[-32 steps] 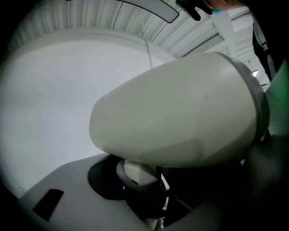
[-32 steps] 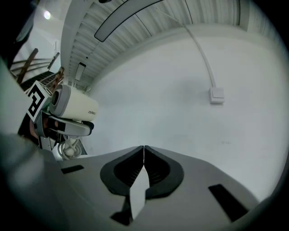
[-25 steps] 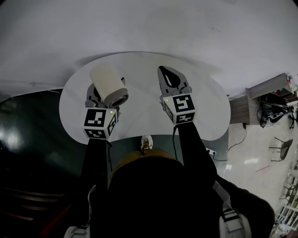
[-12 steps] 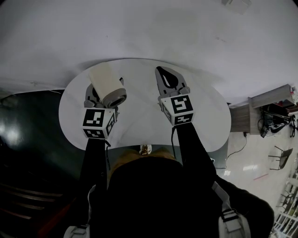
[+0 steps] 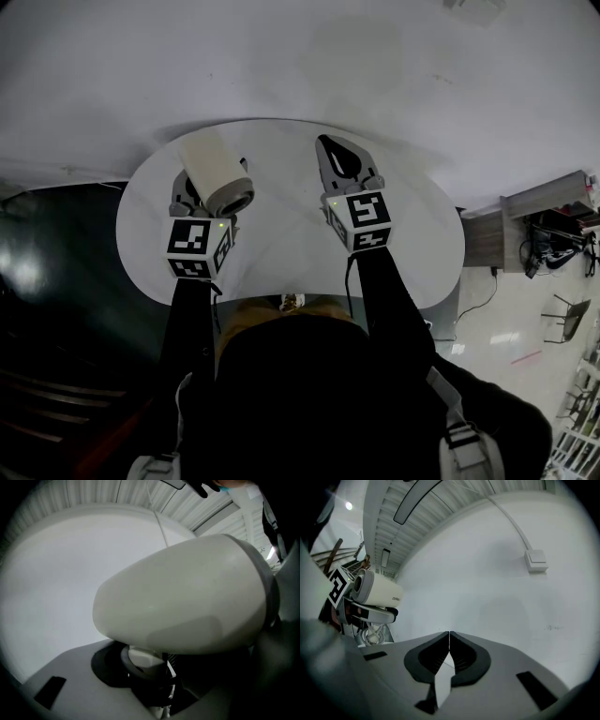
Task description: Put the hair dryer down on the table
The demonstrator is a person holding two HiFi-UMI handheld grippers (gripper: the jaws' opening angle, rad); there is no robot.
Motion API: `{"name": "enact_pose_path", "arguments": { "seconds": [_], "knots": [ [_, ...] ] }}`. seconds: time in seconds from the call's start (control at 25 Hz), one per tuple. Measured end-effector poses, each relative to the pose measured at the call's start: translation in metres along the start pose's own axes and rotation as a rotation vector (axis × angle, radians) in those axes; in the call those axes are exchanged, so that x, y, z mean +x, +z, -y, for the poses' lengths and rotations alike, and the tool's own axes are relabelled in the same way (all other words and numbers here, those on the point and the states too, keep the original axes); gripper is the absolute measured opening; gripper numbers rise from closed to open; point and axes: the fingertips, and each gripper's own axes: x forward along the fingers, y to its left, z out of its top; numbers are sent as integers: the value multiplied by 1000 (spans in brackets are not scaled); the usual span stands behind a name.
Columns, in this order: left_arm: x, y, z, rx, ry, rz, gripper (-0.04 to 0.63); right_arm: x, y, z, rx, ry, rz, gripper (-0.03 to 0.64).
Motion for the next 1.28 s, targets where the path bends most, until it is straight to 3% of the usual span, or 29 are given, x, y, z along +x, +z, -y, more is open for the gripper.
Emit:
{"name": "enact_pose_path", "arguments": {
  "seconds": [0.72, 1.08, 1.28],
  "knots": [
    [14, -5, 12, 0, -49, -33, 219, -17, -8, 14, -12, -25, -33, 28],
    [27, -62, 42, 34, -208, -228, 221, -18, -14, 19, 28, -36, -31, 27],
    [28, -106, 57, 139, -257, -341, 219, -19, -21, 22, 23, -51, -43, 28]
  ]
}}
